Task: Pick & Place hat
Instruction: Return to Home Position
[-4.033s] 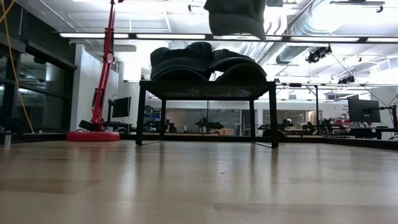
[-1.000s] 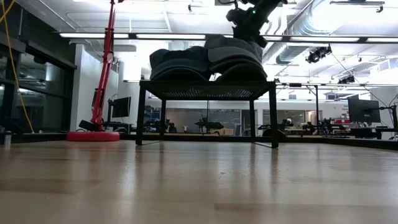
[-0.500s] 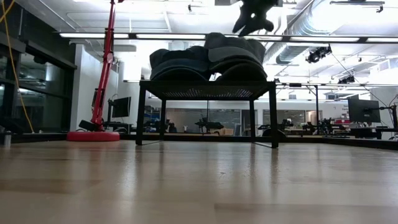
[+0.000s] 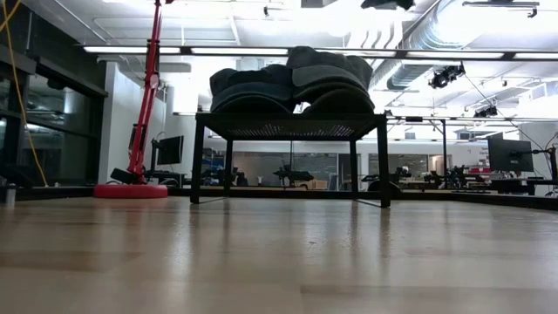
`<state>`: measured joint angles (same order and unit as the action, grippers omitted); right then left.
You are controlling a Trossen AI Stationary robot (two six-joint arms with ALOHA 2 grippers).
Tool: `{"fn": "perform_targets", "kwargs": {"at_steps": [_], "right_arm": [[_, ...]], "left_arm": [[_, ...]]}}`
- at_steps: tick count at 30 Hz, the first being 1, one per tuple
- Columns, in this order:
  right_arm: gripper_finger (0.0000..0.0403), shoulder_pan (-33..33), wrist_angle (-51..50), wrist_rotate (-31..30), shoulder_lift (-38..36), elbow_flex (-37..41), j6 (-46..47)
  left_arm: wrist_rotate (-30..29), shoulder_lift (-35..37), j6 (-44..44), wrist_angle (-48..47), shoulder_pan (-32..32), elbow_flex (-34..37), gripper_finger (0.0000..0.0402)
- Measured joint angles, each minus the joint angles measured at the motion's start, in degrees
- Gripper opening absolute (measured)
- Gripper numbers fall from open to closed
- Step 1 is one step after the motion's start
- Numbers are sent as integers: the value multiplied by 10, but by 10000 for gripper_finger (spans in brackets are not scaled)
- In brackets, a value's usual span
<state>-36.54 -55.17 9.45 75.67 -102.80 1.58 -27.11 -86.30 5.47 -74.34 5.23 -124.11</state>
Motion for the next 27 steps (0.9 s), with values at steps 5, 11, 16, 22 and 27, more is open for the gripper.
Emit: {"fn": "perform_targets", "kwargs": {"at_steps": [5,11,16,22,27], "right_arm": [[161,27,22,6,-88,102,0],[163,92,239,21,-233,367,87],[162,129,465,33,-326,545,162],[161,143,696,61,-379,689,210],[163,145,776,55,-397,777,248]], "left_arm": [[13,5,-56,-49,-1,31,250],[22,108,-59,128,-33,239,250],[98,257,-86,361,-46,477,250],[135,430,-138,561,-45,706,250],[127,552,-185,630,-45,846,250]]}}
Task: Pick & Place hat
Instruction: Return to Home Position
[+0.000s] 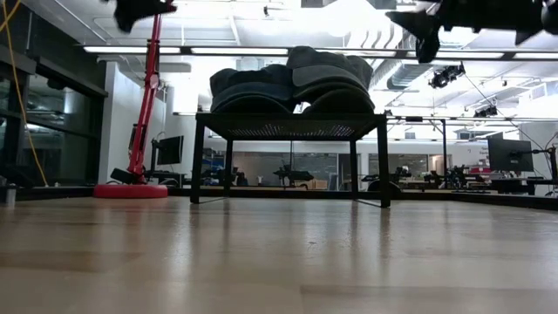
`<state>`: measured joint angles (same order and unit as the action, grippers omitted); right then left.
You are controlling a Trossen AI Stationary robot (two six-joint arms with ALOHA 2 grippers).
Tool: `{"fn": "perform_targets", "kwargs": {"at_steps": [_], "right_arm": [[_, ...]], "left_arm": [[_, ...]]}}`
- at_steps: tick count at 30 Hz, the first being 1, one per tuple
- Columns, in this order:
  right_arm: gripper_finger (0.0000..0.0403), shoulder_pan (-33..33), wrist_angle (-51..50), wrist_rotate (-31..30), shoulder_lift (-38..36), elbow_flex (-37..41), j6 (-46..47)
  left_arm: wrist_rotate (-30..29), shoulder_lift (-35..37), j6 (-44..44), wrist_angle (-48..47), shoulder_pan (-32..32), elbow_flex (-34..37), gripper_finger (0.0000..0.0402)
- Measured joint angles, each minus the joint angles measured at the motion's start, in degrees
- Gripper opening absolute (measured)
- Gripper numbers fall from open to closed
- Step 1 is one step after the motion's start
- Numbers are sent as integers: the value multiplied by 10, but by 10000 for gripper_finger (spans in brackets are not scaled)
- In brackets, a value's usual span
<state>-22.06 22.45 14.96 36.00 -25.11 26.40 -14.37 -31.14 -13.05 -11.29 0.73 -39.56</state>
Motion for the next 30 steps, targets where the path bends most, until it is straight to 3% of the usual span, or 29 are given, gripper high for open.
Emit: {"fn": "perform_targets", "kwargs": {"at_steps": [7,13,30], "right_arm": [[162,0,83,-4,-13,73,42],[161,8,92,-17,-9,95,61],[161,165,171,-190,-7,161,49]], "left_arm": [[-16,136,-52,51,0,142,250],[-38,202,-84,54,0,217,250],[-27,225,-128,87,0,318,250]]}}
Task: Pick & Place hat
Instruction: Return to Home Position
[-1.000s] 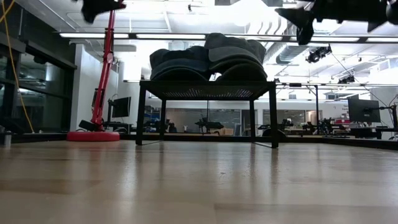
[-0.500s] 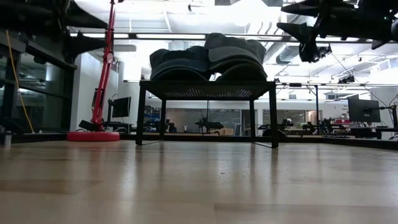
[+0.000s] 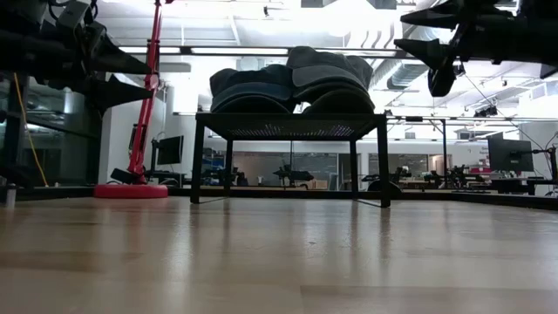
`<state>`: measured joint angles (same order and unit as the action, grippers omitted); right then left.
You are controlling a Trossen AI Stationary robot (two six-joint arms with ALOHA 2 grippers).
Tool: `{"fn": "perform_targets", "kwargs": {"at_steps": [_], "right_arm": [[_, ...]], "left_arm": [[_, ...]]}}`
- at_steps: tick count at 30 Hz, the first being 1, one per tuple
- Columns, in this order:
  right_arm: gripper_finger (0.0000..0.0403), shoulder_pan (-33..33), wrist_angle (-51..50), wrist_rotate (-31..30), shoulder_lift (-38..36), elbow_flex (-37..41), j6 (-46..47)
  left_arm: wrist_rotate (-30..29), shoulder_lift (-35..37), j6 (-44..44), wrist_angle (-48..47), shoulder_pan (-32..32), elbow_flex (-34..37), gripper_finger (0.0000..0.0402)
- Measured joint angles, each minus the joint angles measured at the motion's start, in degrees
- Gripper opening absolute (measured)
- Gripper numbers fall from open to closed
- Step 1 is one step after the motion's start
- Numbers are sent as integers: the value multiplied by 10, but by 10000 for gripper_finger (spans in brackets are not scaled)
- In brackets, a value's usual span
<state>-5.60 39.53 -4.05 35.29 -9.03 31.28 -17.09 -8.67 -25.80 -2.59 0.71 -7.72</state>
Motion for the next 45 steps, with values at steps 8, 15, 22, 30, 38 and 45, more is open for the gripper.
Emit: {"fn": "perform_targets", "kwargs": {"at_steps": [8,15,22,30,38,45], "right_arm": [[161,40,104,-41,-1,55,-11],[161,38,118,-46,-12,85,-10],[162,8,72,-6,-53,85,-22],[162,-46,-79,39,-138,85,-19],[162,-76,-253,84,-225,85,-27],[163,-76,-338,74,-274,85,-74]], "left_arm": [[-2,0,2,-5,0,1,250],[0,0,-19,-5,0,1,250],[0,0,-16,-5,0,1,250],[0,0,-16,-10,0,1,250],[-4,0,-7,-20,0,0,250],[-6,-1,95,-18,0,0,250]]}}
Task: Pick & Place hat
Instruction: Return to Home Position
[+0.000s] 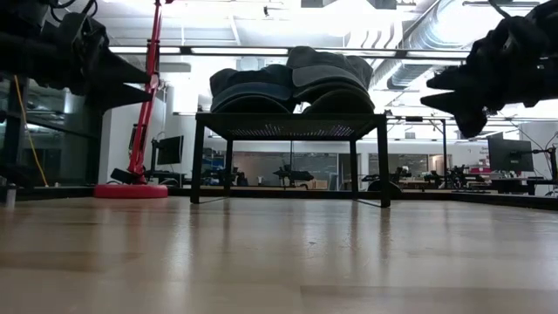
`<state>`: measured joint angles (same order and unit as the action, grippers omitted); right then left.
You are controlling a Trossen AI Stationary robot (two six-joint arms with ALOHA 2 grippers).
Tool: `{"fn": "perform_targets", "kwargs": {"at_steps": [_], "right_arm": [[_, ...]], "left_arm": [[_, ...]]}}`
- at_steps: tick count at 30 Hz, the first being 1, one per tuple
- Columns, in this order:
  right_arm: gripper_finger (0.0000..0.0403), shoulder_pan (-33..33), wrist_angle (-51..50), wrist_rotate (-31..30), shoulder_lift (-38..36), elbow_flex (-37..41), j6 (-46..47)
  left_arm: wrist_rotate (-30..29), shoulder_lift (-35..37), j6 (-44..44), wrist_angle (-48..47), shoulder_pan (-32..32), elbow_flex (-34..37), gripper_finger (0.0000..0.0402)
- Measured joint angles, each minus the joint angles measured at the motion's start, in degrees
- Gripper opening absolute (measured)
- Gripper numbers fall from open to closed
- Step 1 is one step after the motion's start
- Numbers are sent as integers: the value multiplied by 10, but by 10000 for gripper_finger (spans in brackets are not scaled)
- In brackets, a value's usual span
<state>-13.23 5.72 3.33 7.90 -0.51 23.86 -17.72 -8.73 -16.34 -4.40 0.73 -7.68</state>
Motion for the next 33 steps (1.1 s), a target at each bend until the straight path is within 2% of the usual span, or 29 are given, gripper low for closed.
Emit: {"fn": "perform_targets", "kwargs": {"at_steps": [6,11,33], "right_arm": [[162,0,-36,0,-5,0,-6],[161,0,-36,1,-5,0,57],[163,0,-37,2,-5,0,57]], "left_arm": [[0,0,45,0,0,0,250],[0,0,45,-1,0,0,250],[2,0,45,-1,0,0,250]]}}
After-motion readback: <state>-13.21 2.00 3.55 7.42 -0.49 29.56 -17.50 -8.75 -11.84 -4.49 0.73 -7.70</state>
